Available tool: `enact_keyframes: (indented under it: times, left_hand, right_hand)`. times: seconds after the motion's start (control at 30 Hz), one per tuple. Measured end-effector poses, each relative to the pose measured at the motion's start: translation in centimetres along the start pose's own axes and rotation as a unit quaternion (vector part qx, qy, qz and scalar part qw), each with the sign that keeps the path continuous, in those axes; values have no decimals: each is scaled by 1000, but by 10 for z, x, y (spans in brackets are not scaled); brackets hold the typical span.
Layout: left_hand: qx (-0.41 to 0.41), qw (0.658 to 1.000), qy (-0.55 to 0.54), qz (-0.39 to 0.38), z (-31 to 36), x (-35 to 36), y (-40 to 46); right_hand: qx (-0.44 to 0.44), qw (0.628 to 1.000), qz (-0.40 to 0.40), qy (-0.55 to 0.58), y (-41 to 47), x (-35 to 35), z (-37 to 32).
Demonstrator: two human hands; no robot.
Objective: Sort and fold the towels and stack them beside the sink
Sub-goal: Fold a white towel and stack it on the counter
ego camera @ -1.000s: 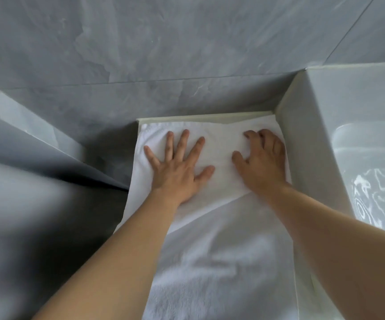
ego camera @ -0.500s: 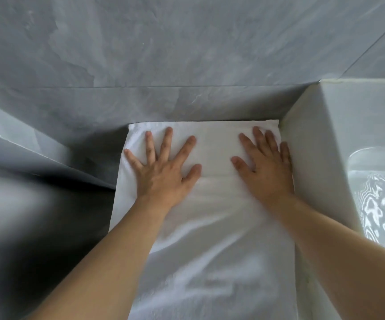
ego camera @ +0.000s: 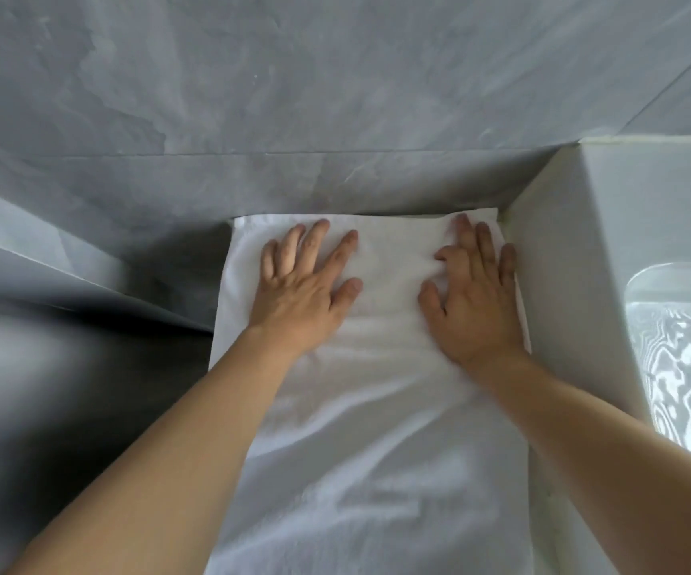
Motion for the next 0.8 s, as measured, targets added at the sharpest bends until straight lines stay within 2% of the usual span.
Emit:
enact_keyframes:
  times: [0.33, 0.43, 0.5, 0.57, 0.73, 0.8]
  left_hand:
    - [-26, 999, 35, 2, -7, 5, -1]
    - [-29, 997, 59, 44, -14, 2, -4]
    - [-62, 996, 31, 58, -18, 2, -5]
    - [-87, 994, 1, 60, -22, 4, -2]
    - [-77, 995, 1, 64, -23, 6, 3]
    - [-75, 995, 0, 61, -23, 6, 4]
  right_hand:
    - [69, 993, -75, -52, 1, 4, 7]
    - [66, 994, -70, -48, 1, 3, 7]
    - [65, 994, -72, -46, 0, 3, 7]
    - [62, 995, -72, -43, 1, 3, 8]
    - [46, 996, -63, -41, 3, 5, 7]
    - [25, 995, -87, -53, 2, 5, 8]
Point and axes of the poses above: each hand's wrist, its own y-axis towards the middle knuckle, its own x-axis out of the palm, z = x × y, the point moved 5 cm from there along y, towards the middle knuckle, and after that the axes turned 12 degrees about -x, right-handed, at the moved point
